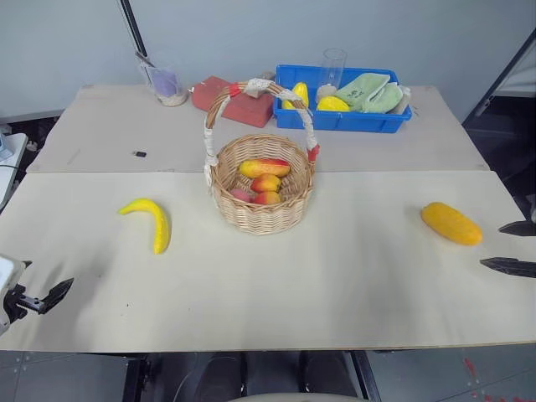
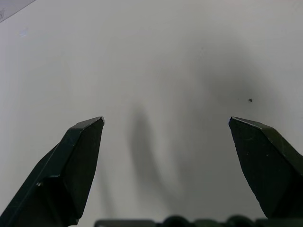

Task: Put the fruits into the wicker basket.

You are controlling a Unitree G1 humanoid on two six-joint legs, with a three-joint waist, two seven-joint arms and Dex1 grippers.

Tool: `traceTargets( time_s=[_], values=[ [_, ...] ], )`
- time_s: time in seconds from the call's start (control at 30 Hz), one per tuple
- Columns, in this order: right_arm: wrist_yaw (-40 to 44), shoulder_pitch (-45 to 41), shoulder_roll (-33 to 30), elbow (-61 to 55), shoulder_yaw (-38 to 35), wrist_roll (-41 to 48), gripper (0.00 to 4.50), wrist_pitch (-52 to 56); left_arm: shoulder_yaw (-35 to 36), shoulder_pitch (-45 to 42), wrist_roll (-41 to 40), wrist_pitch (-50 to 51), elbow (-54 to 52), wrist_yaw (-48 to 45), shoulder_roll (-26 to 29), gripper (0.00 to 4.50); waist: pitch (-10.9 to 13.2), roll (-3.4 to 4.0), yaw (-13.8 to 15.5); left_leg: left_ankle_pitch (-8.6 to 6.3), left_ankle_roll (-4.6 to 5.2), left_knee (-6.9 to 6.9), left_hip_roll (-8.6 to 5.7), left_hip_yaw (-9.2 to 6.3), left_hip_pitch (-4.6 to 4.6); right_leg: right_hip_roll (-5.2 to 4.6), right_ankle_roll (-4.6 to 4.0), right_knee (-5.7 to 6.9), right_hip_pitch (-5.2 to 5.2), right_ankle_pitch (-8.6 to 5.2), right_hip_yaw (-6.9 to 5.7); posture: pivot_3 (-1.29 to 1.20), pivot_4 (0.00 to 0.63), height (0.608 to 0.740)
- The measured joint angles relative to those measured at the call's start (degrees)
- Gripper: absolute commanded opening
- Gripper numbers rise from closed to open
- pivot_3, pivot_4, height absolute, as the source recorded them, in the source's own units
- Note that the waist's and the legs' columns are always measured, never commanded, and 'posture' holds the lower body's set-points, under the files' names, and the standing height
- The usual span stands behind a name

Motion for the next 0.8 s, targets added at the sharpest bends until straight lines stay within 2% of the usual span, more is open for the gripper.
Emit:
traceTargets(
  time_s=[0.57,0.8],
  values=[
    [0.0,-0.9,0.4,0.4,0.8,-0.5,4.47,-0.1,0.0,-1.2,0.1,-2.0,-0.2,-0.5,-0.1,4.5,0.0,0.01,0.0,0.0,0.0,-0.03,-0.04,0.01,0.01,-0.14,0.0,0.0,-0.01,0.0,0.0,0.0,0.15,0.74],
    [-0.1,-1.2,0.4,0.3,1.1,-0.5,4.47,-0.1,2.3,-2.4,-2.8,-0.9,0.0,-1.6,-0.9,4.5,0.0,0.01,0.0,0.0,-0.01,-0.04,-0.07,0.02,0.0,-0.22,0.0,0.02,-0.02,0.0,-0.03,0.0,0.15,0.74]
  ],
)
